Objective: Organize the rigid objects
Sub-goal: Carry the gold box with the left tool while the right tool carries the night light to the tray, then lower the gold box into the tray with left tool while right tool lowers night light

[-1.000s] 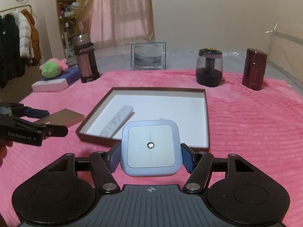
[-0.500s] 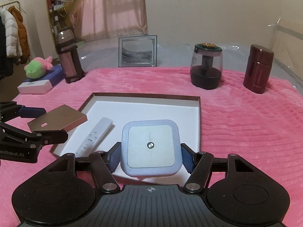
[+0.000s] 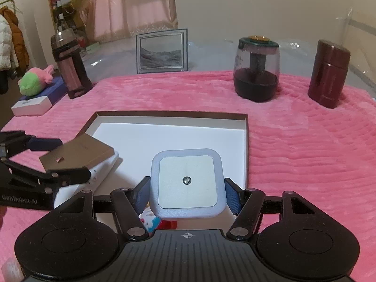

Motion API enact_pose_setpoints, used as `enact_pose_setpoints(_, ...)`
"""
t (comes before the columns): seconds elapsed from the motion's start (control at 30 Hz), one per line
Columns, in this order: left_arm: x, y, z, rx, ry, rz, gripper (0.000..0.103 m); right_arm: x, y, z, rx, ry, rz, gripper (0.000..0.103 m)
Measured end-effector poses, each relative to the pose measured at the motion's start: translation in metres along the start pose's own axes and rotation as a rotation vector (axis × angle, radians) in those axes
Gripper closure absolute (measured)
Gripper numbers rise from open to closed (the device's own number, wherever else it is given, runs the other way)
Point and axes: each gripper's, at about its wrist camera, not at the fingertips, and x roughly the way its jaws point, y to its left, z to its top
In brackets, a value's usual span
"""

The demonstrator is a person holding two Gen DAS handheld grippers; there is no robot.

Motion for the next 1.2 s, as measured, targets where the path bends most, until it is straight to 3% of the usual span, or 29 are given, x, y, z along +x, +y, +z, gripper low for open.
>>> enact_pose_setpoints(0.43,0.045,-0.011,0.0,0.02,0.019,-0.074,0.019,0.04,-0.017,0.005,0.035,0.024,0.001,0.042)
enact_pose_setpoints(1.2,0.072,-0.019,-0.001,0.048,0.045,-0.07,0.019,0.064,-0.026,0.004,0.043,0.043,-0.007,0.042)
